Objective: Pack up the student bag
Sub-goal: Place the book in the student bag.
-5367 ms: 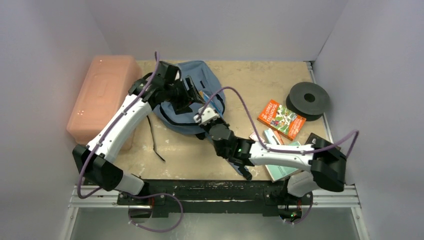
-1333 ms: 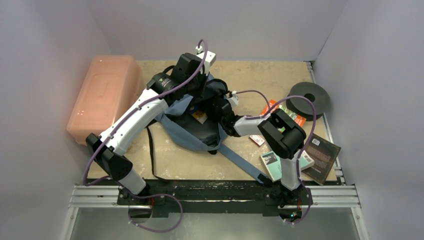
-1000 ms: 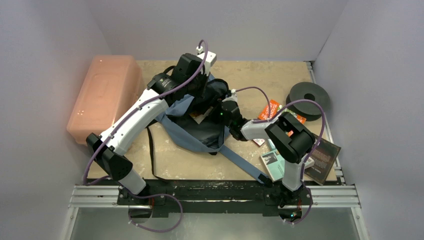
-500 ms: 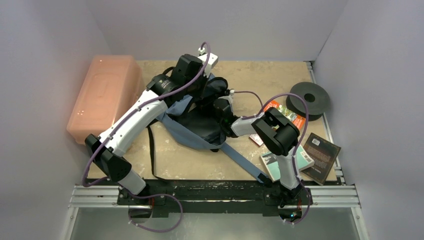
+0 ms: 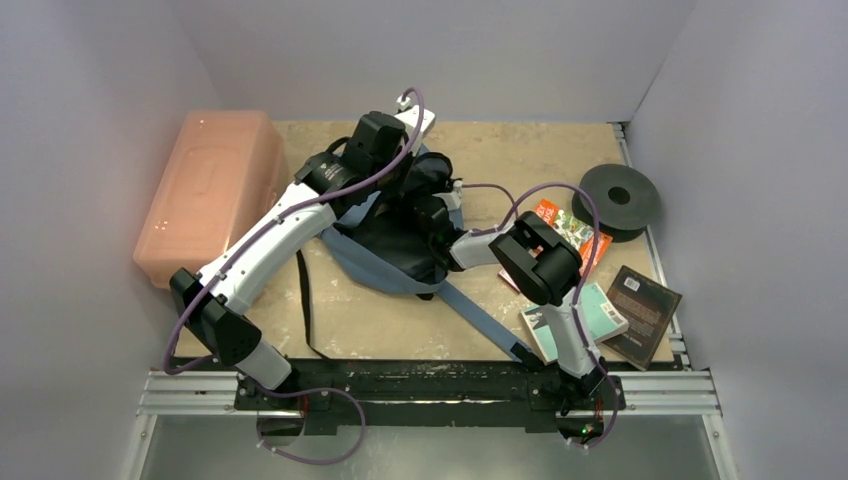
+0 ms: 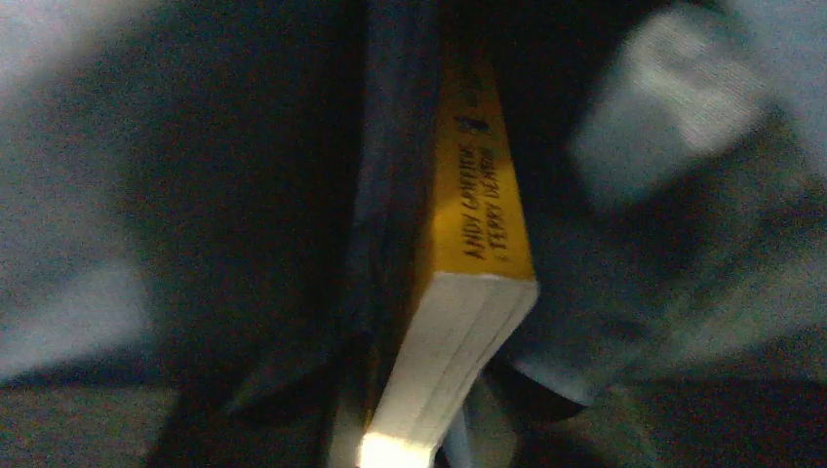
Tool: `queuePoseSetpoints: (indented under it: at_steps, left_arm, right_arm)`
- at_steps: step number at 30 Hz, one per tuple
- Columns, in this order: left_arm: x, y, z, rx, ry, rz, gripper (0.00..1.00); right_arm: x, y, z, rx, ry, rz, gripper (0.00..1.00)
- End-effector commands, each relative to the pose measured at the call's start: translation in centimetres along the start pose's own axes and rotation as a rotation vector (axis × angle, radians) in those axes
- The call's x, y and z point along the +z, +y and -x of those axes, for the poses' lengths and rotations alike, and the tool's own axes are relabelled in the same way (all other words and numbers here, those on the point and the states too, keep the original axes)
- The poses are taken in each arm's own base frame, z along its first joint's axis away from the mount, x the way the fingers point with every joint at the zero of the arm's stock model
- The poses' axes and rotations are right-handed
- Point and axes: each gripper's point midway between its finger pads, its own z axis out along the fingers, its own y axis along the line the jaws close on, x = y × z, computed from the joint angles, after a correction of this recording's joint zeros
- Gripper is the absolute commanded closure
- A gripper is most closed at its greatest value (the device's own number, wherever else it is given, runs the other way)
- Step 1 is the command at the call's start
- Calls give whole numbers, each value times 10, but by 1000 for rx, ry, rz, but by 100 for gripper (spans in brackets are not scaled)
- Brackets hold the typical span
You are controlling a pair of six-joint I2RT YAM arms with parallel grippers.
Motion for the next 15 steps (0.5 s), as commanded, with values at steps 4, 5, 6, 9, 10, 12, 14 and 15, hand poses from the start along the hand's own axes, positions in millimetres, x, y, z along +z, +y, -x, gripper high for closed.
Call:
queuePoseSetpoints:
  at_steps: [4, 5, 6, 9, 10, 12, 14, 15]
  left_arm:
    - [-17, 23, 33, -22, -131, 109, 100]
    - [-16, 25, 33, -19, -131, 118, 100]
    - [-15, 26, 32, -17, -131, 121, 100]
    - [-11, 26, 32, -17, -129, 120, 100]
    - [-10, 25, 31, -15, -127, 113, 100]
    - [-6, 23, 26, -22, -118, 106, 100]
    - [-4, 22, 19, -34, -105, 102, 100]
    - [-1, 20, 16, -37, -99, 97, 100]
  right_arm:
    - [-50, -11, -14, -216, 166, -76, 6]
    - [-70, -9, -16, -277, 232, -100, 2]
    - [-85, -5, -14, -343, 267, -99, 1]
    - [-126, -4, -4, -575, 361, -107, 1]
    - [-135, -3, 4, -625, 370, -111, 1]
    - [-151, 2, 29, -745, 377, -119, 1]
    - [-168, 12, 47, -863, 380, -96, 1]
    - [-177, 9, 60, -923, 361, -137, 1]
